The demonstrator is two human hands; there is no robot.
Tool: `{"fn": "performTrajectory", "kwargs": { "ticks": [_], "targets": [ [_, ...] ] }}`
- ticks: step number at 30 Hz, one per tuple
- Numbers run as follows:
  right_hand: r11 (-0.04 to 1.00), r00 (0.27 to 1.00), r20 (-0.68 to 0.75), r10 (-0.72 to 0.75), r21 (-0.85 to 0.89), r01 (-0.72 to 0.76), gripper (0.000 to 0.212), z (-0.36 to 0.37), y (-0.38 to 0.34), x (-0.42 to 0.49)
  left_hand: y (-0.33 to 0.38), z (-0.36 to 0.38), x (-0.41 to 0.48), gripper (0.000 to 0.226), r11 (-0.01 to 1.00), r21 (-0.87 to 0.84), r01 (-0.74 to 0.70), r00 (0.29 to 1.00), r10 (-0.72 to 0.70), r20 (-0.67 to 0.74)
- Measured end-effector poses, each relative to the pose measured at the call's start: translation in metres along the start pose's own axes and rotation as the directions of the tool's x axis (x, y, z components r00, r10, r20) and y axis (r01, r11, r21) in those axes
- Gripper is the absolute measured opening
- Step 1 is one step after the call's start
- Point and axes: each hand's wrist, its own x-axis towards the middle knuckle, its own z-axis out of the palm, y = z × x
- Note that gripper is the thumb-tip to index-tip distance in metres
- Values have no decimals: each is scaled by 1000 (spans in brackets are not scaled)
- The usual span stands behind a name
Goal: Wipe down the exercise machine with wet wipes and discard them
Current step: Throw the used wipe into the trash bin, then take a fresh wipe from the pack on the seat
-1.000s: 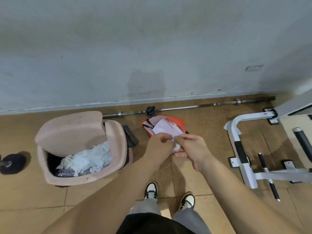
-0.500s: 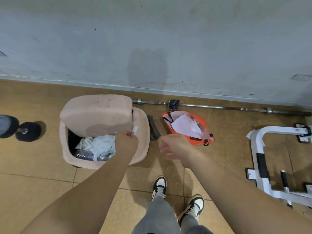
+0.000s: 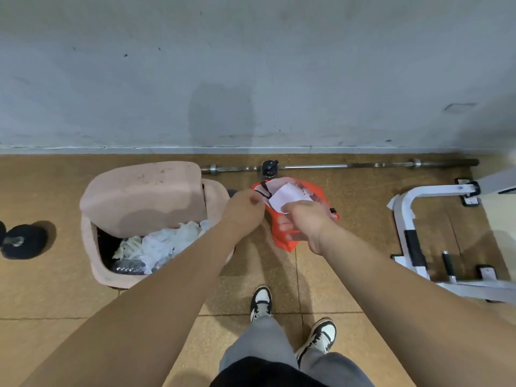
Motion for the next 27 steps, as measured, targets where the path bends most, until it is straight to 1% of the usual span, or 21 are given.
{"fn": "performTrajectory", "kwargs": {
  "ticks": [2, 3, 6, 8, 12, 15, 18, 22, 24, 27],
  "targets": [
    [999, 996, -80, -35, 36, 38, 15, -39, 4, -6, 38, 25, -6, 25, 990, 10, -142, 989, 141, 53],
    [996, 992, -114, -50, 62, 57, 16, -60, 8, -11, 54, 39, -10, 24, 982, 24, -190, 978, 187, 95],
    [982, 978, -194, -71, 159, 103, 18, -128, 35, -34, 100, 92, -33, 21, 970, 3, -244, 943, 236, 234],
    [968, 967, -247, -56, 222, 113, 14, -165, 56, -49, 116, 123, -51, 16, 956, 7, -293, 925, 282, 257],
    [926, 917, -400, -1, 347, 152, 13, -263, 123, -96, 163, 213, -104, 18, 915, 33, -402, 840, 354, 411],
    [874, 869, -492, 56, 445, 195, 17, -328, 180, -143, 200, 284, -161, 18, 880, 35, -474, 775, 398, 491],
    [820, 795, -601, 84, 495, 288, 19, -389, 243, -194, 234, 362, -232, 14, 841, -14, -540, 667, 438, 603],
    [747, 686, -711, 154, 538, 390, 19, -458, 331, -265, 261, 458, -329, 13, 781, -73, -620, 484, 454, 748],
    [692, 624, -749, 224, 573, 439, 18, -486, 374, -296, 265, 500, -373, 16, 757, -88, -647, 403, 438, 804],
    [611, 556, -765, 326, 619, 494, 15, -520, 431, -334, 268, 554, -427, 19, 737, -107, -667, 308, 403, 862]
  ]
}}
